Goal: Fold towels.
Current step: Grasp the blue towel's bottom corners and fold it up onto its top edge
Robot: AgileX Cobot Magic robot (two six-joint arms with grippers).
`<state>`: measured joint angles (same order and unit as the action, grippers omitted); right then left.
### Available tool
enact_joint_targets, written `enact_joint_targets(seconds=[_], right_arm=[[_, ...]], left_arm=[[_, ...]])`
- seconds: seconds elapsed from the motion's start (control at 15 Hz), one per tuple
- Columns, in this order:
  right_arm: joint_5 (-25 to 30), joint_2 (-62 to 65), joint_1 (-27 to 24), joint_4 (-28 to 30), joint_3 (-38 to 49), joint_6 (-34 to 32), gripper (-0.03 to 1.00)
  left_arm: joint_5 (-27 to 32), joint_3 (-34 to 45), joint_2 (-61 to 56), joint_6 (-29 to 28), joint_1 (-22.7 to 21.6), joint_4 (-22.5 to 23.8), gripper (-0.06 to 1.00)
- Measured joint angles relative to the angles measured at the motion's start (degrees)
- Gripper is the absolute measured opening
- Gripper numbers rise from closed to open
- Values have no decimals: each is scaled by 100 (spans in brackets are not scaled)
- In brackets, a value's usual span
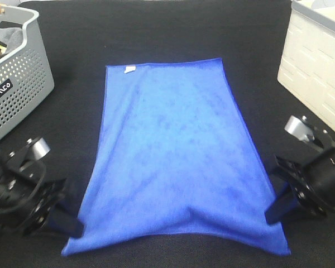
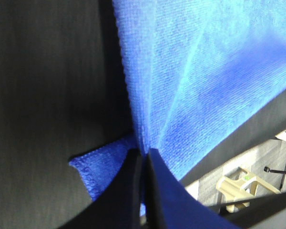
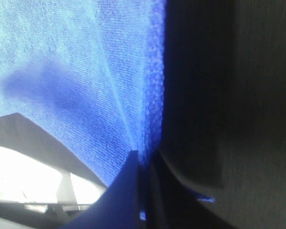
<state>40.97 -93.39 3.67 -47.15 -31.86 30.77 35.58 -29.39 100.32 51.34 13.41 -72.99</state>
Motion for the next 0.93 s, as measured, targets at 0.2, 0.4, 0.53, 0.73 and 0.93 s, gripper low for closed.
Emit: enact_joint_targets(seconds=[0.2,0.4,0.53,0.73,0.93], right_arm=[[80,579,0,57,510,-109,0],[143,1031,0,332,693,-372,0],[178,1232,0,413,676,-447,0],[246,1089,0,567,-155,-453,0],[567,321,0,613,-1587,-458,0]], left_arm=[[6,516,-688,-6,0,34,0],[17,831,-1175,-206,0,92,0],[6,859,-1364,-252,0,86,0],[-372,384,-1392,-487,0,126,0],[-453,-745,-1043,-773,0,304,0]])
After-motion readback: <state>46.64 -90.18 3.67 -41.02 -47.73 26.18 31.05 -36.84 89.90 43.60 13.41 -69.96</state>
